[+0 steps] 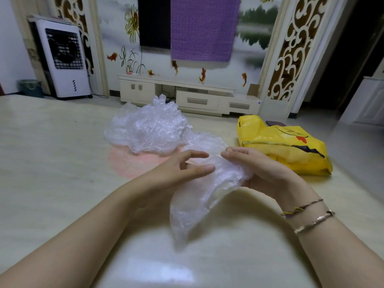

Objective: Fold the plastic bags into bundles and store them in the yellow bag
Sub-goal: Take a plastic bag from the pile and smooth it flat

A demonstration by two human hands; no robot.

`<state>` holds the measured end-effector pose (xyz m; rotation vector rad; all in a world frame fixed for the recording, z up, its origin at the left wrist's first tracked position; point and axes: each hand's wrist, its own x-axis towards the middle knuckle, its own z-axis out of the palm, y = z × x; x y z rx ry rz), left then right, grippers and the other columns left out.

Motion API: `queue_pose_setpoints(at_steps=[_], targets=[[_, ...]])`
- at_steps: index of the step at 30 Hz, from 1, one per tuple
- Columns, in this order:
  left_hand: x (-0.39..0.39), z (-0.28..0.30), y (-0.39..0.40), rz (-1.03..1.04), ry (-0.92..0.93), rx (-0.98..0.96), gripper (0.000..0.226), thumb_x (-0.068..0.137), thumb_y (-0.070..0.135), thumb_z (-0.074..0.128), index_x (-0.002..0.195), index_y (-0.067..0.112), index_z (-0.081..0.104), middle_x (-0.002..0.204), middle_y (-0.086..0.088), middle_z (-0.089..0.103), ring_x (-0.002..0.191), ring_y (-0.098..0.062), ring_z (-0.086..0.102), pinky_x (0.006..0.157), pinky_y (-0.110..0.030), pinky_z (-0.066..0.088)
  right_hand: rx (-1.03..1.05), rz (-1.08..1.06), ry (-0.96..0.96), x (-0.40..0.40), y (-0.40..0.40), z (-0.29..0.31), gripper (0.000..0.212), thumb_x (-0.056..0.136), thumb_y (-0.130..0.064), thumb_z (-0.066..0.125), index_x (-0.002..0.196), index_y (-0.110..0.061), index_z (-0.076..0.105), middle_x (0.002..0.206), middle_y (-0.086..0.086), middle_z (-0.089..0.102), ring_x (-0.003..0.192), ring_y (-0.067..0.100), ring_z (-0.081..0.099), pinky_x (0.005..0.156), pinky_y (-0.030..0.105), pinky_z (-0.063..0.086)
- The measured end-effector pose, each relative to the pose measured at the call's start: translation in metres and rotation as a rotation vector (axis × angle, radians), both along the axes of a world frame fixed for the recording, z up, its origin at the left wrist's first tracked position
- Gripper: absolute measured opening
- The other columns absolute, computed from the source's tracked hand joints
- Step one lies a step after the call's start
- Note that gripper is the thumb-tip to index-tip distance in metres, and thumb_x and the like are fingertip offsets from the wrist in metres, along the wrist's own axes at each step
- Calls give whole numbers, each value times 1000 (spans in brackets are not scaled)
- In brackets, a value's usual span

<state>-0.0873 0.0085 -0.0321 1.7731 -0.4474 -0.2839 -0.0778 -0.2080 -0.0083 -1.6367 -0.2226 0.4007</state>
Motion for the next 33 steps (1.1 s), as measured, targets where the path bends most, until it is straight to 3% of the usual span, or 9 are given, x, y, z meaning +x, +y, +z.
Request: queue_pose_setpoints(at_steps=[5,9,12,16,20,23,26,30,33], targets=[[3,0,2,258,-38,-182,31,82,22,76,110,31,67,86,-9,60,84,-14,63,85,-27,50,89,-339,-176,7,17,-3,23,95,-33,56,106,-13,53,102,6,58,66,11,62,58,29,47],[10,-3,7,564,-16,-308,30,86,13,70,113,21,60,86,-2,64,64,-11,63,55,-21,50,-495,-332,-961,10,19,-24,43,87,-28,62,125,-25,42,131,-4,46,119,8,47,96,21,39],[17,-7,9,649,28,-329,34,87,14,69,118,20,54,95,-5,64,66,-14,63,45,-21,44,-690,-127,-1206,7,28,-31,64,77,-34,66,133,-24,38,140,-1,38,134,19,36,109,29,28],[21,-15,7,630,30,-296,38,87,11,68,120,18,49,106,-10,64,79,-19,67,56,-30,52,-797,-9,-1263,1,46,-35,51,68,-20,72,111,-29,47,128,-5,46,119,22,42,97,36,39],[21,-19,9,650,-157,37,47,82,7,66,122,18,44,105,3,57,80,-10,61,61,-34,56,-788,119,-1202,1,44,-36,24,69,-11,59,91,-22,56,94,-8,57,91,17,46,79,39,44],[18,-19,11,616,-362,218,50,76,8,69,118,26,48,112,7,51,94,-13,54,73,-22,45,-740,144,-1062,0,38,-37,21,71,-12,54,89,-20,60,89,-8,60,87,15,49,77,37,45],[10,-9,9,466,-405,120,34,77,2,66,103,23,61,97,9,63,82,-4,54,65,-7,39,-671,146,-936,-1,35,-37,18,76,-12,60,91,-20,63,92,-11,62,91,10,54,82,30,45],[8,-9,7,362,-256,159,19,85,3,57,94,18,64,73,3,72,70,-22,61,64,-34,51,-584,114,-756,-2,34,-35,7,83,-16,65,86,-22,67,87,-12,66,88,4,56,76,12,38],[12,-12,8,438,-196,209,14,95,15,50,89,15,62,66,4,66,63,-19,58,68,-36,51,-487,36,-702,0,38,-32,17,89,-14,64,72,-12,64,69,-5,61,65,-1,51,62,9,35]])
